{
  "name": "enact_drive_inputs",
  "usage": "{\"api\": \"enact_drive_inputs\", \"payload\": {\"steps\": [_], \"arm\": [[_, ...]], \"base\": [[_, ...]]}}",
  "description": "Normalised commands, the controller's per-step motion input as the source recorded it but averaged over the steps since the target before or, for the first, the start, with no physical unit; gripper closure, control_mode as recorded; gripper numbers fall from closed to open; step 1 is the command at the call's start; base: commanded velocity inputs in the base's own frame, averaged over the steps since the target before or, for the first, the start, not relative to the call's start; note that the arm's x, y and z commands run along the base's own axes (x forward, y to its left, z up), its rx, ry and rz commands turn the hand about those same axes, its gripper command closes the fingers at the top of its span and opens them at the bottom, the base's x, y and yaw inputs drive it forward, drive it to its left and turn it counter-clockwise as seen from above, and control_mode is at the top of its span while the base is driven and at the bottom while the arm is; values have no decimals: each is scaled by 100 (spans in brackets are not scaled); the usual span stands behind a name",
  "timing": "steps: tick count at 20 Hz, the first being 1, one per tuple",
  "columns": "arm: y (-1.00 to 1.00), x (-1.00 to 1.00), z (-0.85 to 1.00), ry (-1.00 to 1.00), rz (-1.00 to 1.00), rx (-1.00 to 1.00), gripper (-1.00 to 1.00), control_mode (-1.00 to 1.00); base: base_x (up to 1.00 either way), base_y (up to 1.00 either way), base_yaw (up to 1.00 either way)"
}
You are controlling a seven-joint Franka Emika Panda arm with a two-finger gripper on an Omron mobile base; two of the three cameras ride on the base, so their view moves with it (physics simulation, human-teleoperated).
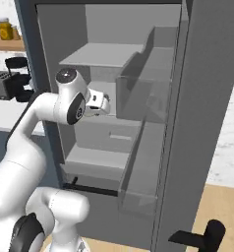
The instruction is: Place one garlic and one fish in each tupperware on the nearby counter, to pack two identical lunches.
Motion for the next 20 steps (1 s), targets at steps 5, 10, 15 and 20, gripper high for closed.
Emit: {"api": "enact_drive_inputs", "payload": {"steps": [5, 10, 15, 20], "arm": [[0, 0, 0, 0, 0, 0, 100, 100], [0, 0, 0, 0, 0, 0, 100, 100], [0, 0, 0, 0, 0, 0, 100, 100], [0, 0, 0, 0, 0, 0, 100, 100]], "base": [[-51, 87, 3], [10, 100, 0], [36, 100, 0], [51, 100, 0]]}}
